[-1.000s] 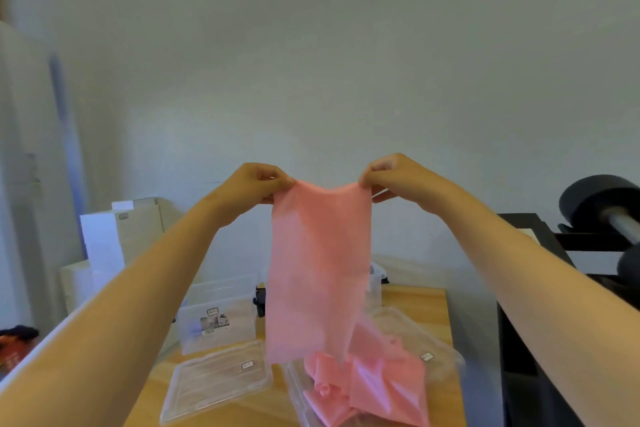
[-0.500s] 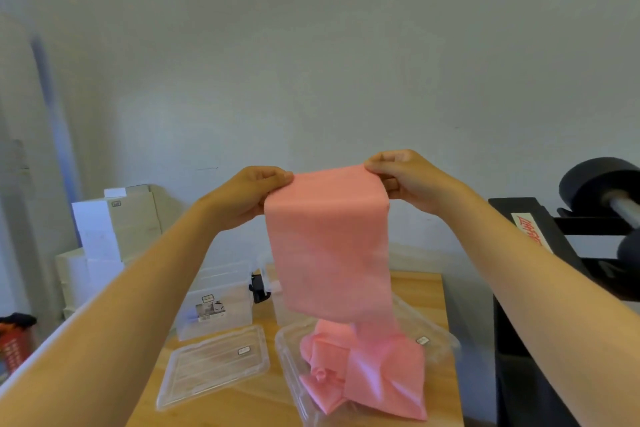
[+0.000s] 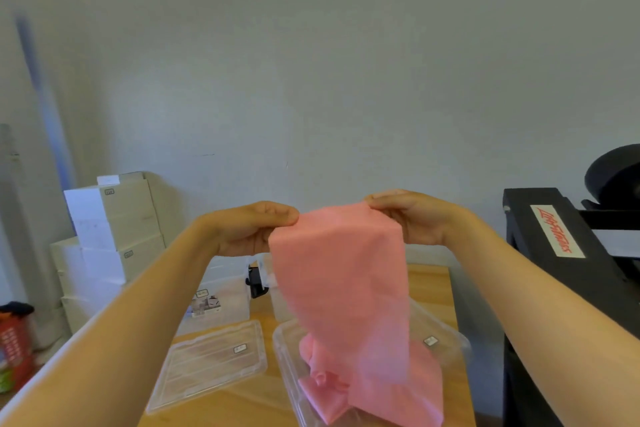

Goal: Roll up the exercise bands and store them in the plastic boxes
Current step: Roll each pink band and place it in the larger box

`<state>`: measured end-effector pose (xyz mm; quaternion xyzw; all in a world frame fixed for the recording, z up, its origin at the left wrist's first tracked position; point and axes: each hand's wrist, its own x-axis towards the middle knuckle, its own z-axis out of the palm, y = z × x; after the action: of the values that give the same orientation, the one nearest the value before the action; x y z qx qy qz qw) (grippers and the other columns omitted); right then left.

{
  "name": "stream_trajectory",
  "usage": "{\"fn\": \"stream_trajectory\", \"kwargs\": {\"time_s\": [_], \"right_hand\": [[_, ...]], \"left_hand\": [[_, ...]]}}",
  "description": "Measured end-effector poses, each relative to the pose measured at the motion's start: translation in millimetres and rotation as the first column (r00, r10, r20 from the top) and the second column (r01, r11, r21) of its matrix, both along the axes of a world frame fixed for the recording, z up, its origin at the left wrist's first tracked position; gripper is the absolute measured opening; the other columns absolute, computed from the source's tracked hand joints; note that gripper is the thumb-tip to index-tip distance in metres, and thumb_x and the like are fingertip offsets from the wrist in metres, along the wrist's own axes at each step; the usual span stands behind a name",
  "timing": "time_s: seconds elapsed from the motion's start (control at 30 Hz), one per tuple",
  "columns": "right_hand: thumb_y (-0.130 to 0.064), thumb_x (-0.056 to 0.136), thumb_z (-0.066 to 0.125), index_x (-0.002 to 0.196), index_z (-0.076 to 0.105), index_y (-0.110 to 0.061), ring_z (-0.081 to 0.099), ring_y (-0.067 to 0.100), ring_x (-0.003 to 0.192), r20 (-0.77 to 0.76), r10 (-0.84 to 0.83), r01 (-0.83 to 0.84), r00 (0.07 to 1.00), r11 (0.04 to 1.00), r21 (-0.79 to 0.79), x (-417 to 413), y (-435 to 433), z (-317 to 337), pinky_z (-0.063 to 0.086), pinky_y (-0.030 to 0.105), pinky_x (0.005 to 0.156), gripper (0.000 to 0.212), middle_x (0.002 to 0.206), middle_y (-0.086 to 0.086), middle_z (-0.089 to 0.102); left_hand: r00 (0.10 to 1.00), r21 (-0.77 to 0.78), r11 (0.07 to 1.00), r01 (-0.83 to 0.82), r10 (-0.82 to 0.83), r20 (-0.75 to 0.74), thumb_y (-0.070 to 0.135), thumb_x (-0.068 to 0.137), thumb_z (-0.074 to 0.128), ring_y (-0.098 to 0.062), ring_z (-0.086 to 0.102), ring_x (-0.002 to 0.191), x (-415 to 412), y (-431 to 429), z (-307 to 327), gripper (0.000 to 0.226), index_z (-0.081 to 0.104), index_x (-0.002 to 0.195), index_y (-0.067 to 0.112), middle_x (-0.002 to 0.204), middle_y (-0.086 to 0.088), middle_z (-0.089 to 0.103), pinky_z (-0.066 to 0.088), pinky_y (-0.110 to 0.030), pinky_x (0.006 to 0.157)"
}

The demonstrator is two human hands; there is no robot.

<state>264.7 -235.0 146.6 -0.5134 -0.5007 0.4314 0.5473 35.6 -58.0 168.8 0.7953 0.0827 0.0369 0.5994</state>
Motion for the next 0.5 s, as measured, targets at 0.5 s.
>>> {"fn": "stream_trajectory", "kwargs": {"time_s": [0.5], "right_hand": [[-0.007,0.095,0.05,0.075,0.057,-0.013,0.057,0.013,0.07,0.286,-0.512,0.481,0.81,0.859,0.175,42.2,83.3,-12.2,0.054,0.03,0.082,0.022,0.075,0.003,0.057]], "left_hand": [[0.776,0.426,0.651,-0.628,0.483,0.405,0.004,0.092,0.06,-0.021,0.061,0.071,89.5,72.6,-21.5,0.022,0.062,0.074,0.016,0.073,-0.004,0.064,0.056,-0.023,0.055]]}}
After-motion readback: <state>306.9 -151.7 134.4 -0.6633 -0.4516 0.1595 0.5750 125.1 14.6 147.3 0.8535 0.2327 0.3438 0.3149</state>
